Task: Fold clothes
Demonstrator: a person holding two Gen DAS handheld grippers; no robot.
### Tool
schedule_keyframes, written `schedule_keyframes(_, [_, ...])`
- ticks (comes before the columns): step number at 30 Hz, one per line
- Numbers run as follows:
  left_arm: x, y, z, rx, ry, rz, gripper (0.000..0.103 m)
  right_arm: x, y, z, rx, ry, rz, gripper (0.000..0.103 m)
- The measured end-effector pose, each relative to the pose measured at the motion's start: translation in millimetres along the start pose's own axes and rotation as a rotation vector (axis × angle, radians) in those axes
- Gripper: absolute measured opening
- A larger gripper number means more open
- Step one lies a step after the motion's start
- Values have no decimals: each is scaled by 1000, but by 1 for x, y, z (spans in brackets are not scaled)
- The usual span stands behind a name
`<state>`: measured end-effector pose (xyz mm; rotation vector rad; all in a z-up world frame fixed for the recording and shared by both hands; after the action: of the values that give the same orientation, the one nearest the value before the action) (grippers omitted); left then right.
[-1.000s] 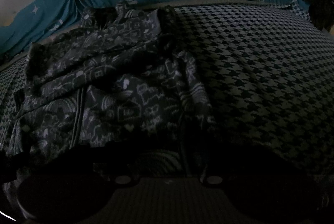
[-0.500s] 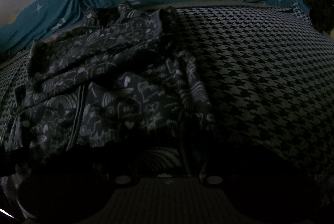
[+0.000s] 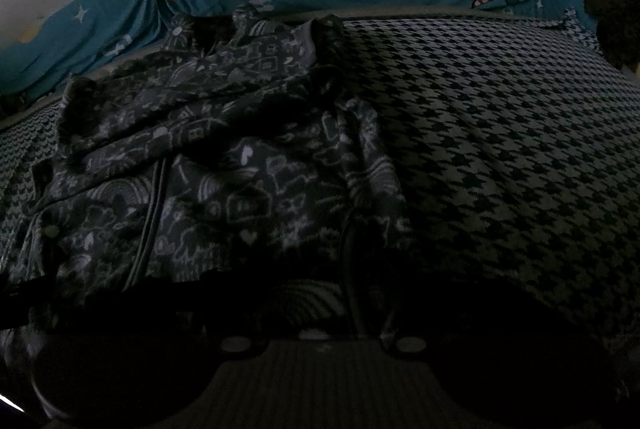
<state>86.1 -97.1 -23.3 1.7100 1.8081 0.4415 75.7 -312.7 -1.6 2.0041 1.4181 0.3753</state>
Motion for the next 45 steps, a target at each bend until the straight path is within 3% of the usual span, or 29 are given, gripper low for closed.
schedule_keyframes(35, [-2,0,-3,-2,5,1,103,-2,0,-1,-5,10,10,59])
schedule_keyframes(45, [-5,4,-9,-34,-1,-2,103,-1,1,-1,-5,6,17,60])
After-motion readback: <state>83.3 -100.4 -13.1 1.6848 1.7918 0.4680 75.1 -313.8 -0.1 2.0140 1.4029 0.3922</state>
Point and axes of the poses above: each gripper's, at about its wrist camera, not at the fingertips, and z roughly the way its jaws point, x to its left, y to its top, the point moved 1 cm from there along z, roughly the way its jaws point, and after that the axes turned 14 degrees about -y, right-handed, at the moved point
